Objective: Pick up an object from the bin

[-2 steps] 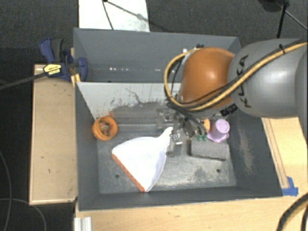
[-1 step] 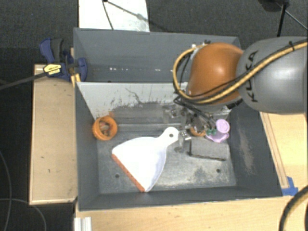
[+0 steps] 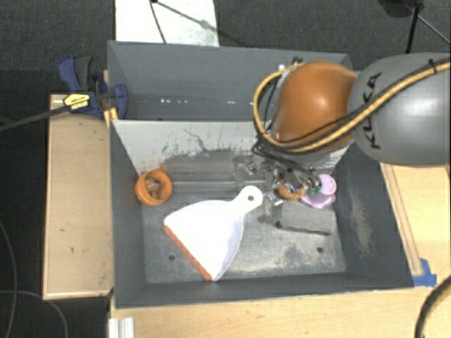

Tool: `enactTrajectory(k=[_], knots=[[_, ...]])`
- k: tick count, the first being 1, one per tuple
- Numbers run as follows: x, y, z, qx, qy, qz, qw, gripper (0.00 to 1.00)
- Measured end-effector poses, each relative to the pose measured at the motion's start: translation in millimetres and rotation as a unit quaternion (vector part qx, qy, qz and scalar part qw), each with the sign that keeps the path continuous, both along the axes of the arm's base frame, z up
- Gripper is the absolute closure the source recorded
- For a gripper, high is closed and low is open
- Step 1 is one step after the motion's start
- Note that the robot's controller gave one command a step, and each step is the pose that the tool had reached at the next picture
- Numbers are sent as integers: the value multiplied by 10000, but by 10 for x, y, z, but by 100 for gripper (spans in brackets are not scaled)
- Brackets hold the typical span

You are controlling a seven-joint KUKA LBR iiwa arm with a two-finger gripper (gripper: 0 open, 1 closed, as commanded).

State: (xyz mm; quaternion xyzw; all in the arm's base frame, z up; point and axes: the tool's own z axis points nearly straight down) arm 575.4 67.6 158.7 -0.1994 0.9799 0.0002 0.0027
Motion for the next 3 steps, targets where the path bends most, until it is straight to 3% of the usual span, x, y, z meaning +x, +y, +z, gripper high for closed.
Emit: enactTrajectory(k=[1, 2, 3], knots=[[10, 60, -671, -9, -19, 1220, 9925, 0], [1, 33, -875, -2, -1, 1307, 9914, 100], [0, 33, -876, -3, 0, 1305, 9914, 100]])
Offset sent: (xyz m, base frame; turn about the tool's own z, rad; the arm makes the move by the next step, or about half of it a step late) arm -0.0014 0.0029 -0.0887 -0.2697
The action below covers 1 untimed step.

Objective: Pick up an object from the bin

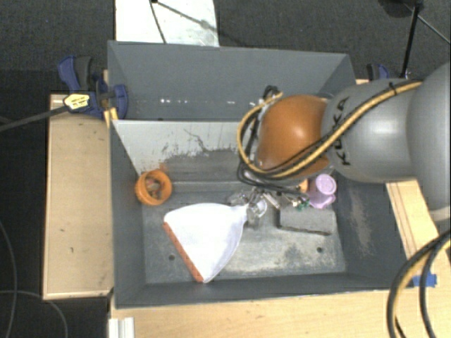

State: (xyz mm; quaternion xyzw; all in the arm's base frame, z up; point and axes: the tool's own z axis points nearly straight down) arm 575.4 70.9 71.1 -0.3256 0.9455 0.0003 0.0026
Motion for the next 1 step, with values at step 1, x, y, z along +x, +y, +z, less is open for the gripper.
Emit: enactTrajectory(k=[1], knots=[[-18, -1, 60, -1, 26, -7, 10000, 100]])
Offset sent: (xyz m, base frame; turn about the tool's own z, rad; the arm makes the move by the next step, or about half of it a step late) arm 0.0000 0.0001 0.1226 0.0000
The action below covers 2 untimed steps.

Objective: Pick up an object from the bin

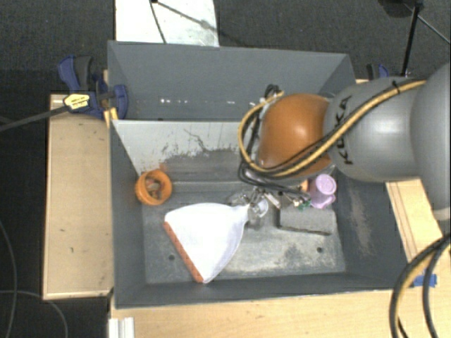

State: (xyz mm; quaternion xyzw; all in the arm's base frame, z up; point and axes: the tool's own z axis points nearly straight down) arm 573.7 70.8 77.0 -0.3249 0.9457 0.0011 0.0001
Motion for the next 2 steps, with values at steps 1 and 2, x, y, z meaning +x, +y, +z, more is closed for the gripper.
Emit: enactTrajectory(k=[1, 2], knots=[[-13, 0, 217, -5, 28, -6, 10000, 100], [5, 2, 455, -4, -4, -3, 10000, 100]])
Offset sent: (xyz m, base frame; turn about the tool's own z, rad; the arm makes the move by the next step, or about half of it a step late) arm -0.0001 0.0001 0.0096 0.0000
